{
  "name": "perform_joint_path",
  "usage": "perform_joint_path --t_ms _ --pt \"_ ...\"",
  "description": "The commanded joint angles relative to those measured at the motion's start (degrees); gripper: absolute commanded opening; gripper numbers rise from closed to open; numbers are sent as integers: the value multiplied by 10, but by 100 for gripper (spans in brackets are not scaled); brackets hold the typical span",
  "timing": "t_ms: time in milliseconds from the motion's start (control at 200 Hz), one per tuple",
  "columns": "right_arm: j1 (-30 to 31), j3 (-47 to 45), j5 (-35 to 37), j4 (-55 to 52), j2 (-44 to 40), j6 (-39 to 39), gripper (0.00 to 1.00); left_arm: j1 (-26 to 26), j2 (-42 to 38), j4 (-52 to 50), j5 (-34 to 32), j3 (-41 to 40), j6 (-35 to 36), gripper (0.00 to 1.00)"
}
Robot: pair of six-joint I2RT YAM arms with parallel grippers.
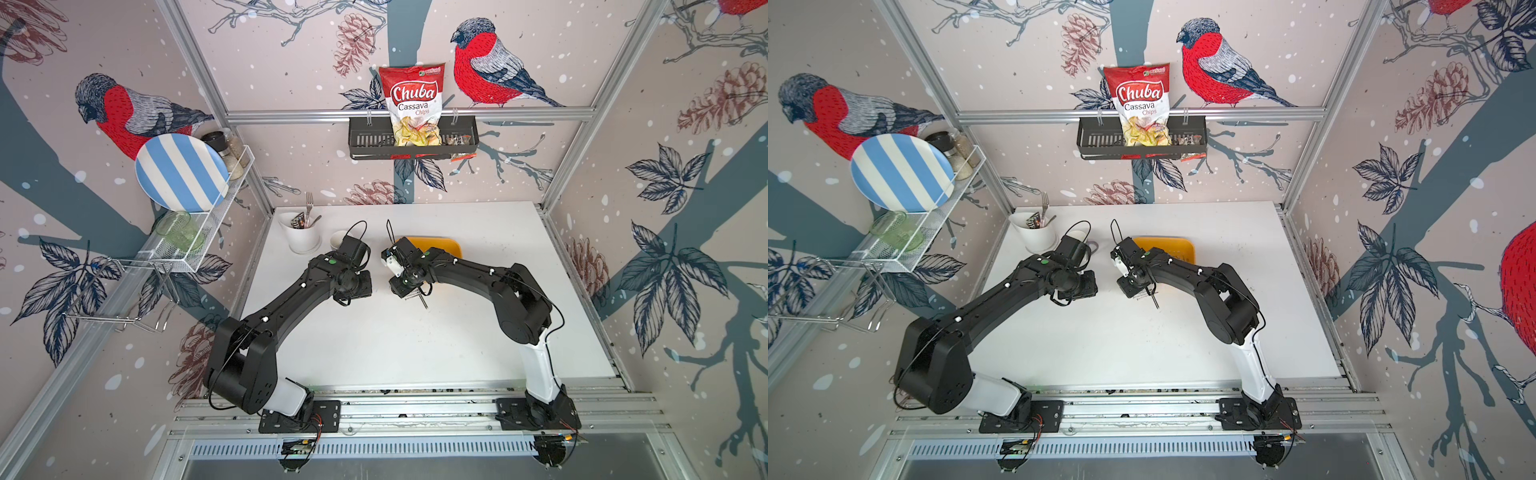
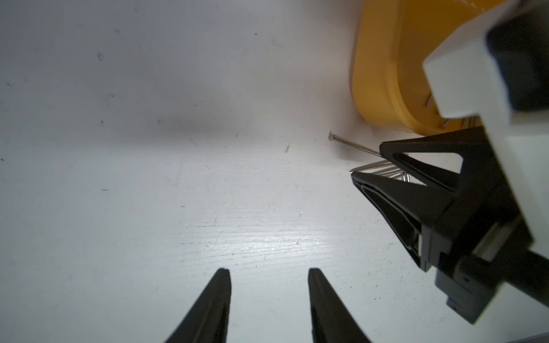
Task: Put the nails on the desktop into the storage box
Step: Move the nail to the center of the board.
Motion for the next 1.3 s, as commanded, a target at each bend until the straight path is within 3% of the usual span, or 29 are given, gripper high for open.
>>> perform_joint_path --t_ms 0,910,1296 --pt "-9 5 7 -1 8 -1 44 2 6 5 1 0 7 46" --pt "-12 46 -56 -11 69 -8 48 20 53 19 34 1 42 48" --pt "7 36 -22 -18 73 -31 36 26 65 14 41 5 52 49"
